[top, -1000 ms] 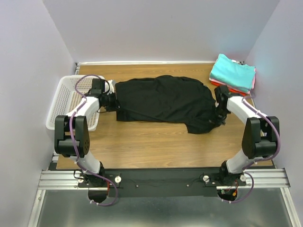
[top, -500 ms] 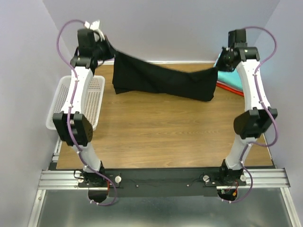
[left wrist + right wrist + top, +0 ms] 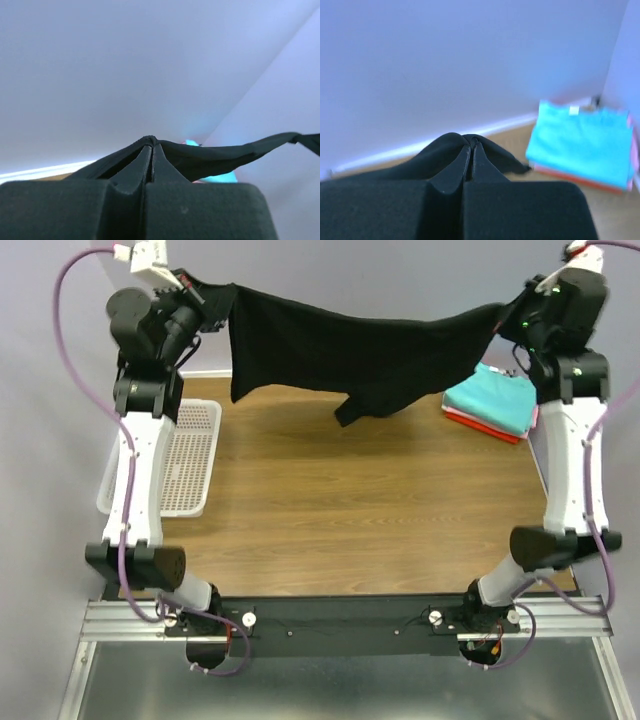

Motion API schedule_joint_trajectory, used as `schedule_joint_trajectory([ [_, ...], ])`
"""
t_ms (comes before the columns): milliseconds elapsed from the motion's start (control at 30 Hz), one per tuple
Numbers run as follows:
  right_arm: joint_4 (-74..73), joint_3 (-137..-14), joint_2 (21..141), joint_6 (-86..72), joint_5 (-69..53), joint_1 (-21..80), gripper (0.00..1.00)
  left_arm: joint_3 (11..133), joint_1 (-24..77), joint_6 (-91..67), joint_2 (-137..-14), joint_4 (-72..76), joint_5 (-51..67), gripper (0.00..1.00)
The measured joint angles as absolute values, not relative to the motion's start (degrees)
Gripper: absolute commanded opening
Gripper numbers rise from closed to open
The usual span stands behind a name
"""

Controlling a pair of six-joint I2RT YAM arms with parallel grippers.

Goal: Fold and stack the t-shirts
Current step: Flatten the tshirt out

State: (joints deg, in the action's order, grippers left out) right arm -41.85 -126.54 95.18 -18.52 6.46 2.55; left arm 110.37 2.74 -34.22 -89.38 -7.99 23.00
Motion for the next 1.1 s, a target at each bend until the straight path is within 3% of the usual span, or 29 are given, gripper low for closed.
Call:
schedule_joint_trajectory([
  [300,-24.97,-121.01,79.35,-11.86,8.93,2.55,0.01,91.13,2.83,-35.64,-64.66,2.17,18.37,0.00],
  [467,-21.26,-119.79,77.45,-10.35,9.93,2.55,0.00,87.85,2.87,-35.90,-61.04,4.71,17.12,0.00],
  [867,-20.23,-117.32,91.20,-8.91,11.27,2.55,0.00,87.37,3.03,-38.17,-82.37,3.27,21.15,0.00],
  [1100,-21.08,-118.67,98.89,-8.91,11.22,2.55,0.00,94.50,3.03,-37.80,-90.15,0.69,23.33,0.00],
])
